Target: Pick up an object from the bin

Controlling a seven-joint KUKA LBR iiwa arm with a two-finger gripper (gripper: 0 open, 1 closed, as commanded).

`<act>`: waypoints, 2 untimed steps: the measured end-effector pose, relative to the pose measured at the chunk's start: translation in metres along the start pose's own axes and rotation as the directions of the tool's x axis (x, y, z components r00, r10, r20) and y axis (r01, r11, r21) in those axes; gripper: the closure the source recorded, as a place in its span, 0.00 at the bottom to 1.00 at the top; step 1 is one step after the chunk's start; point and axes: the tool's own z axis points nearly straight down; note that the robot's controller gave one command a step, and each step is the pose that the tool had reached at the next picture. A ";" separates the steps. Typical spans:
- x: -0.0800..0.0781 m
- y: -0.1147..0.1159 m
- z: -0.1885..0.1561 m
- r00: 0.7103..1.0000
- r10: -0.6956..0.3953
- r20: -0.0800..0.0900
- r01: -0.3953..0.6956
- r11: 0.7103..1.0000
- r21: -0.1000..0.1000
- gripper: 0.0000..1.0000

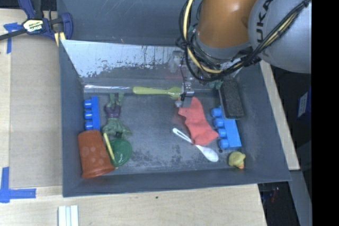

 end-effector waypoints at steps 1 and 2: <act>-0.001 -0.001 -0.005 1.000 0.001 0.009 -0.001 1.000 0.000 0.00; 0.020 -0.071 0.038 0.997 -0.078 0.007 0.078 0.997 0.000 0.00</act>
Offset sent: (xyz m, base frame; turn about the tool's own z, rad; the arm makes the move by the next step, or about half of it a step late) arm -0.0206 -0.0716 -0.0382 -0.0775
